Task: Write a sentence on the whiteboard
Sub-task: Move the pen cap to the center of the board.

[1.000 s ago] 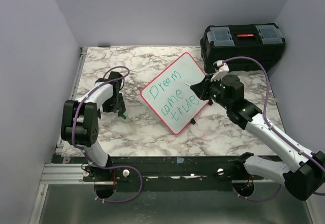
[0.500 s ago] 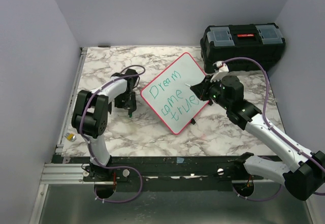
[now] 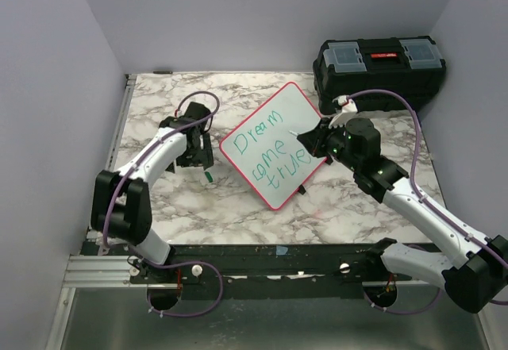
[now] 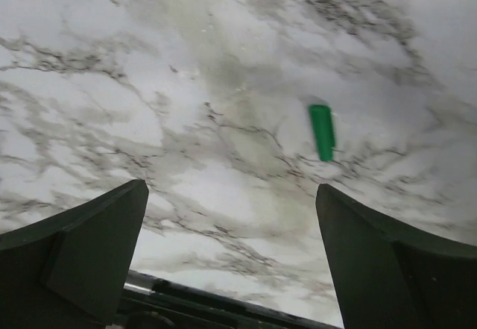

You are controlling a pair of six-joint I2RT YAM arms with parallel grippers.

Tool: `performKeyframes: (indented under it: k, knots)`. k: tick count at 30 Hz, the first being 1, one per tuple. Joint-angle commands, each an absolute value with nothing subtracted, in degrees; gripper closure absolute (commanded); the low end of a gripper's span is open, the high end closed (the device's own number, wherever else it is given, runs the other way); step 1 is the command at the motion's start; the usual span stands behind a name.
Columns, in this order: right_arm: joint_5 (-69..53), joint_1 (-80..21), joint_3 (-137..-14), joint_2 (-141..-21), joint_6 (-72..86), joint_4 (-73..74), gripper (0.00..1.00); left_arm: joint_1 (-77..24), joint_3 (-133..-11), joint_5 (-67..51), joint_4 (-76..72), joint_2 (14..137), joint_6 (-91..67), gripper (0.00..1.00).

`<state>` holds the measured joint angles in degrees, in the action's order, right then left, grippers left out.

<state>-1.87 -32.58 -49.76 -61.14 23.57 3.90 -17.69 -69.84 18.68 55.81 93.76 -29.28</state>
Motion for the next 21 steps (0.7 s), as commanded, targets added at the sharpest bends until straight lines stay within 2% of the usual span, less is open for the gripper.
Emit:
performKeyframes:
  k: [1, 4, 6, 8, 10, 12, 14, 21]
  knots:
    - [-2.2, -32.8, -49.3, -61.8, 23.8, 2.5, 0.99, -15.0, -62.8, 0.7, 42.8, 83.9, -32.2, 0.02]
    - [-1.9, -32.9, -49.6, -62.1, 23.7, 2.7, 0.99, -14.5, -55.8, -2.3, 32.1, 78.2, -37.1, 0.03]
    - [-1.6, -32.9, -49.5, -61.9, 23.7, 2.9, 0.99, -14.7, -52.4, -1.5, 28.2, 75.5, -41.5, 0.23]
    - [-1.4, -32.9, -49.4, -62.0, 23.7, 2.7, 0.99, -15.3, -49.5, -0.5, 25.3, 73.8, -44.5, 0.3]
    - [-1.5, -32.8, -49.6, -62.4, 23.7, 2.6, 0.99, -16.0, -46.9, 0.3, 22.0, 72.8, -47.0, 0.31]
    - [-1.7, -32.9, -49.7, -62.8, 23.7, 2.6, 0.99, -16.3, -45.8, 1.6, 20.8, 73.4, -49.1, 0.48]
    - [-1.8, -32.9, -49.8, -63.0, 23.7, 2.6, 0.99, -16.3, -46.6, 1.1, 21.1, 76.0, -49.5, 0.57]
    - [-1.5, -32.9, -49.7, -63.3, 23.7, 2.9, 0.99, -18.2, -49.8, 6.0, 24.0, 83.4, -51.1, 0.67]
